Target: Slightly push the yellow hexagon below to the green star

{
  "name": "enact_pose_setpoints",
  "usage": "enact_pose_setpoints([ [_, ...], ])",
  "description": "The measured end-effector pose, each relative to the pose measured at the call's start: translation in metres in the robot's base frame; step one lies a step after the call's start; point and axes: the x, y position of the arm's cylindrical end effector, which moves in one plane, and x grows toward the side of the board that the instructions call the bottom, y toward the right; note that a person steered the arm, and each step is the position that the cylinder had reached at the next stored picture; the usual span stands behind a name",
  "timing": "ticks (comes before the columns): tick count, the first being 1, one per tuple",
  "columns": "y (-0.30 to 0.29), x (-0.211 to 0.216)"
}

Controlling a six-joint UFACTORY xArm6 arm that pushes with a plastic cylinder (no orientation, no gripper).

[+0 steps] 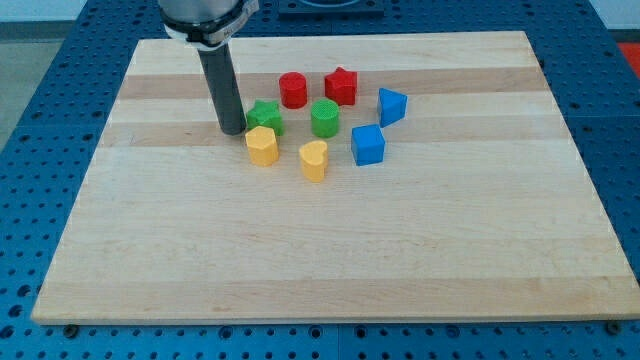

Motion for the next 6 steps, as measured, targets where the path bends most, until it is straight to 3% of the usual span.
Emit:
enact_pose_setpoints([
  [2, 0.000, 0.042],
  [6, 0.015, 0.048],
])
